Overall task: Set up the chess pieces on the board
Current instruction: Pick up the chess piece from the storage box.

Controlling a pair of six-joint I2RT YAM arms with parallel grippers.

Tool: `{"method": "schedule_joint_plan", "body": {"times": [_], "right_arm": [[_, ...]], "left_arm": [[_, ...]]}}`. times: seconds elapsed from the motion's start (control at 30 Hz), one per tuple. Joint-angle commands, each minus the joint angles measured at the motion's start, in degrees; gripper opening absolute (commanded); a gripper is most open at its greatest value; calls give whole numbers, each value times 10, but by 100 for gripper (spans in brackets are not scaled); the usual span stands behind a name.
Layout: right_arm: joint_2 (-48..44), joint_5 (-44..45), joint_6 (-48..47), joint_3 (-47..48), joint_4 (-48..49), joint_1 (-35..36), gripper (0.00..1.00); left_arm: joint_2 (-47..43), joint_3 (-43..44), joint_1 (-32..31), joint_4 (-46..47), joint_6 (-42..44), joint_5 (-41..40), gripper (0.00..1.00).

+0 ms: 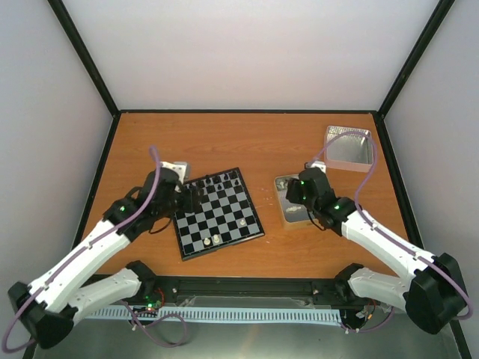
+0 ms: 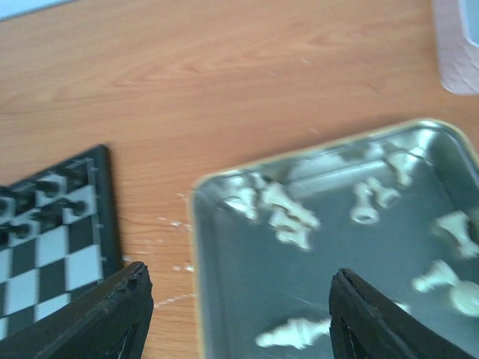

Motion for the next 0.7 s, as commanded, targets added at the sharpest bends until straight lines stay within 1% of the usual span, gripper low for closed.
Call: {"method": "schedule_joint_plan", "body": {"times": [0.0,0.1,0.2,0.3,0.4,0.5,0.67], "right_arm": [[11,-35,7,10,-74,-62,65],[30,-64,4,7,-77,-103,65],[60,-95,-2,7,-76,-127,65],[100,-114,-13,13,-72,-141,65],[148,-124,-26,31,-77,-144,64],[196,-125,-34,54,-86,-145,63],[236,-118,-37,71,-88,-145,59]], "left_arm": [[-84,-49,2,114,11,-105,60],[-139,-86,2,144,19,-138,65],[-187,-111,2,148,7,-185,66],[-227,-117,2,147,4,-201,69],[-251,-120,2,139,-4,-217,72],[-268,-124,2,140,-5,-219,72],[-272,-127,2,142,-6,-222,73]]}}
